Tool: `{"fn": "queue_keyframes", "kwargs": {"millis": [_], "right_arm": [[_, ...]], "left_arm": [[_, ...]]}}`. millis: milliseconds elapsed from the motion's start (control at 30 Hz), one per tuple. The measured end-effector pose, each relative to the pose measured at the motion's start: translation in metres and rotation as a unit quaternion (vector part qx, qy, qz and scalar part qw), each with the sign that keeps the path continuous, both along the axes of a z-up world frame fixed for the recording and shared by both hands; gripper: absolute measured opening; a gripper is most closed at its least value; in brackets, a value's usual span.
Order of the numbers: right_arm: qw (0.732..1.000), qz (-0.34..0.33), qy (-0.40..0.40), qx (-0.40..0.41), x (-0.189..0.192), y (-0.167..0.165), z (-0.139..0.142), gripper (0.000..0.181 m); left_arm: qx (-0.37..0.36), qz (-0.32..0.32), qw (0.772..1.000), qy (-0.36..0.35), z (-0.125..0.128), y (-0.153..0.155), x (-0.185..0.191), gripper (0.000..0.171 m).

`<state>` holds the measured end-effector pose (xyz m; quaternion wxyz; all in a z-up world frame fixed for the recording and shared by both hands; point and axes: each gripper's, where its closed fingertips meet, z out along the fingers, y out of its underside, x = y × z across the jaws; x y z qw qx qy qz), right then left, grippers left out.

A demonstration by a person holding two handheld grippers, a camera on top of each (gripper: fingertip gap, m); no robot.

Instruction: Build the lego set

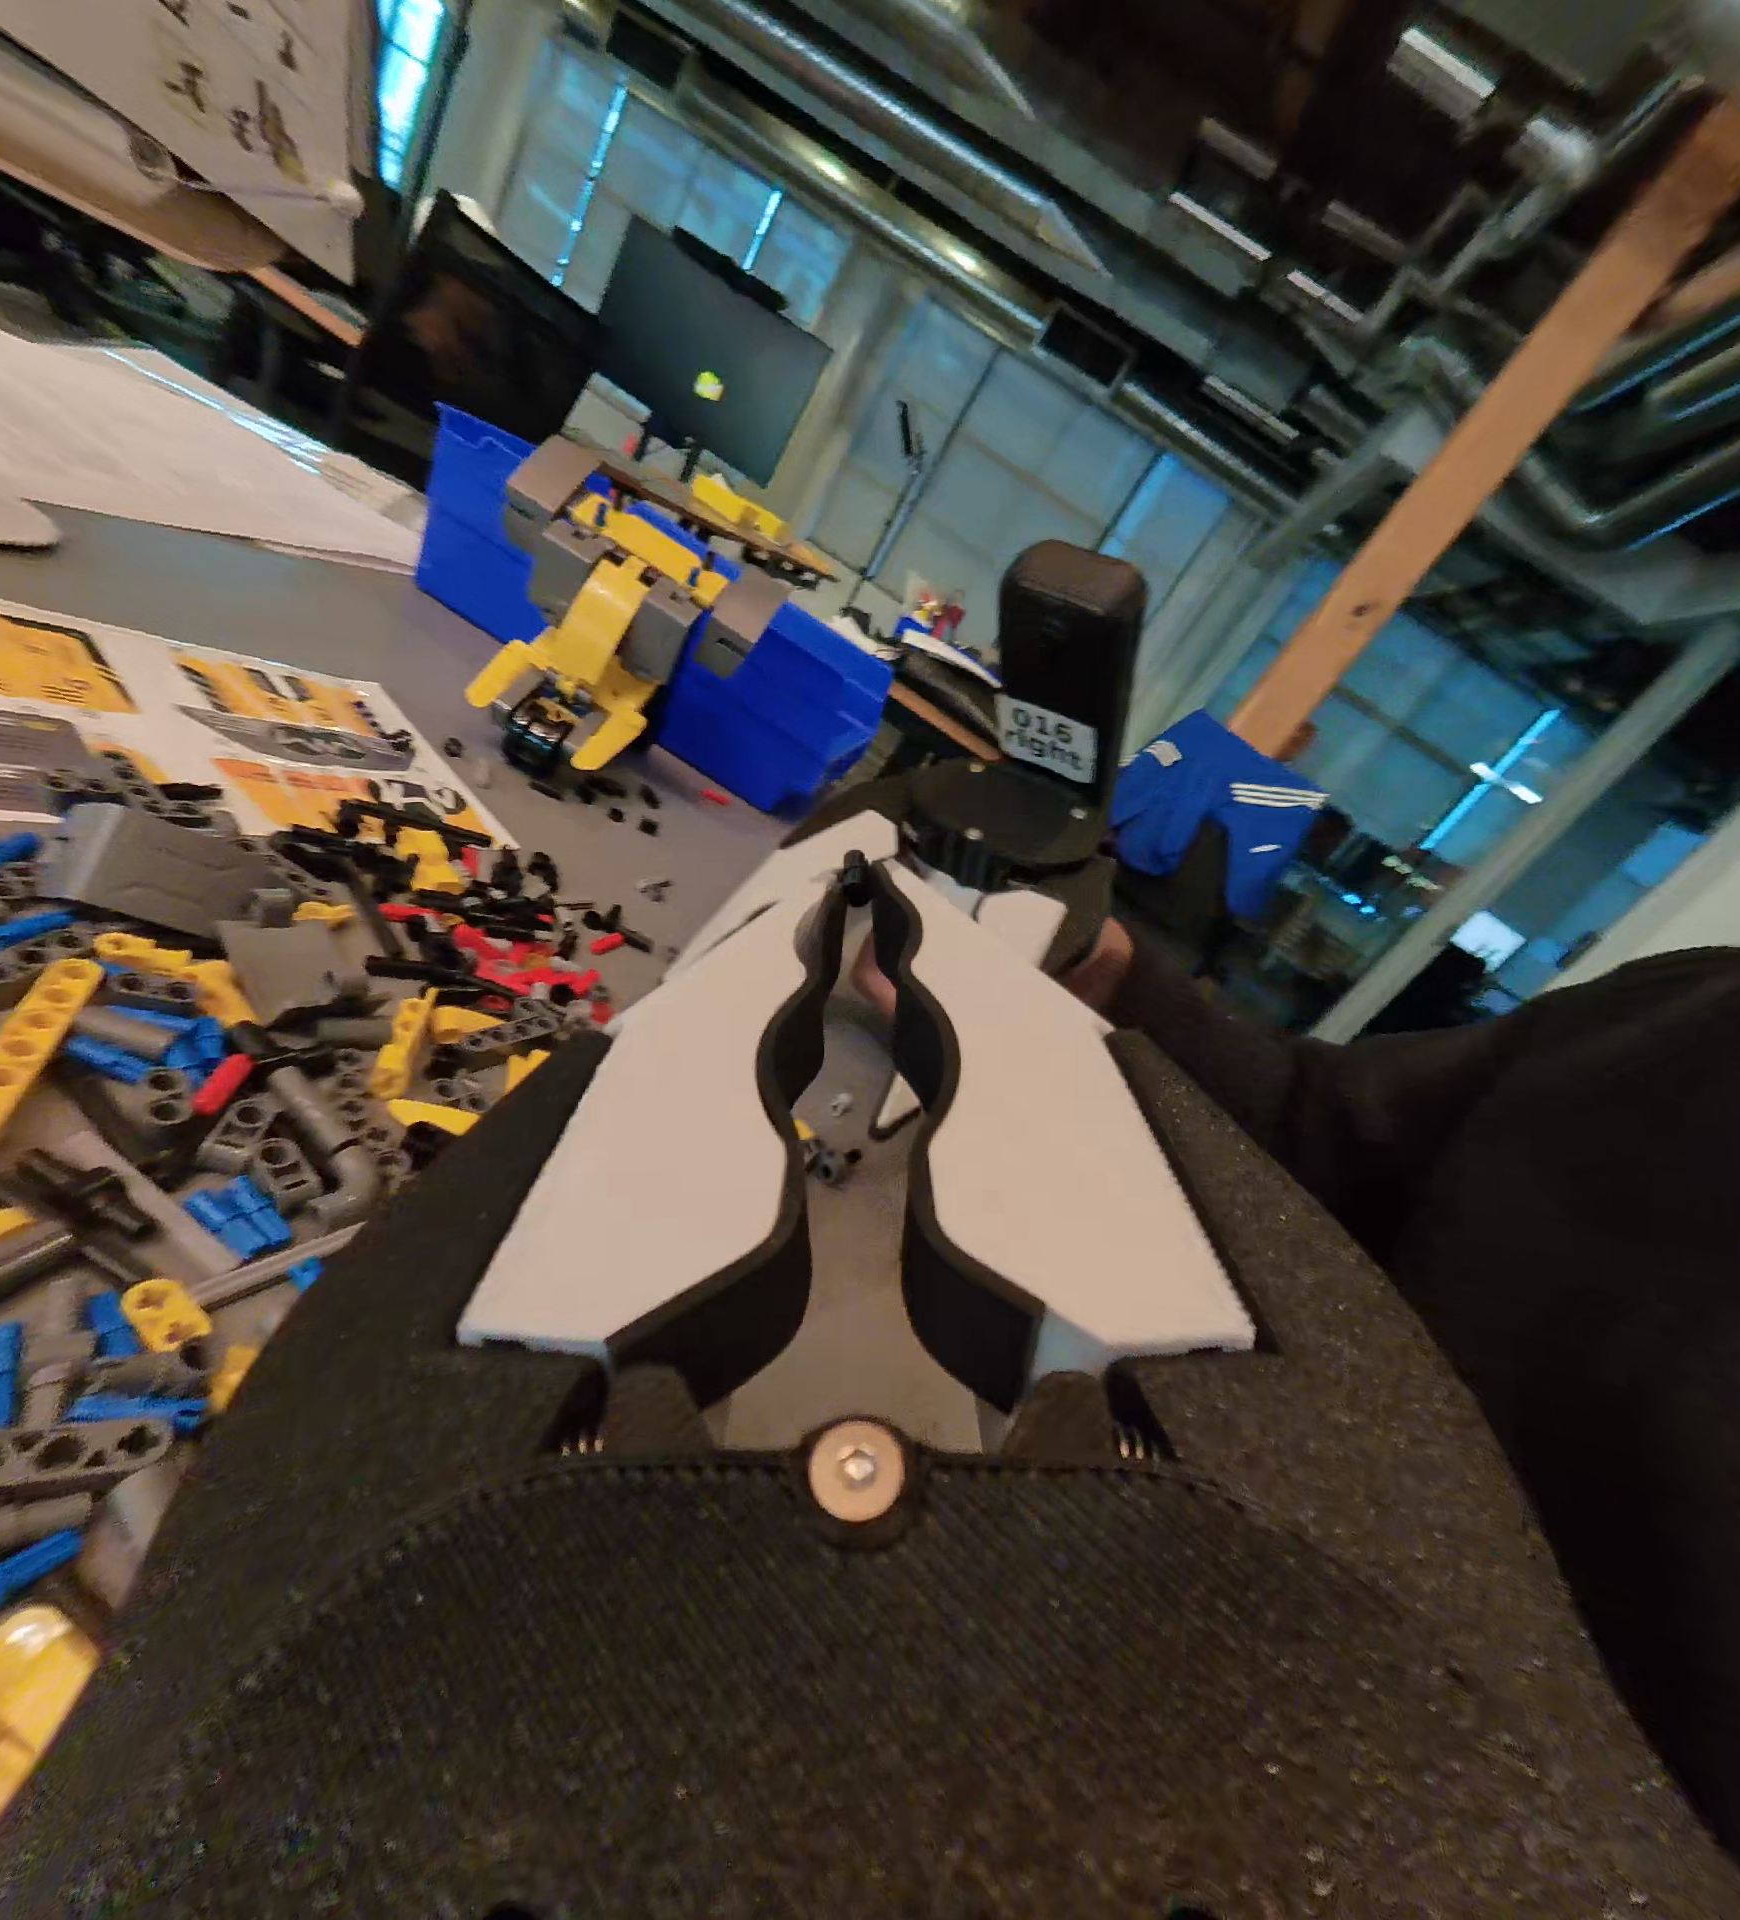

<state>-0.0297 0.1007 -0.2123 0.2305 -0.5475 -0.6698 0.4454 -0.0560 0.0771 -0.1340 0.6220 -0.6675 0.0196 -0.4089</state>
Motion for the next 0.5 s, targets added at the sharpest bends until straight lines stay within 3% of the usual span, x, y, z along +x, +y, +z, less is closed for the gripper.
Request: {"fn": "queue_keyframes", "kwargs": {"millis": [100,233,500], "right_arm": [[0.998,-0.007,-0.02,0.064,0.003,-0.002,-0.012,0.062],[0.997,-0.005,-0.034,0.067,0.009,-0.005,-0.017,0.047],[0.991,0.015,-0.081,0.103,0.014,-0.011,-0.035,0.04]], "left_arm": [[-0.004,0.03,0.999,0.029,-0.003,0.003,-0.005,0.003],[-0.005,0.067,0.996,0.066,-0.006,0.005,-0.011,0.003],[-0.022,0.049,0.994,0.094,-0.014,0.008,-0.001,0.003]]}}
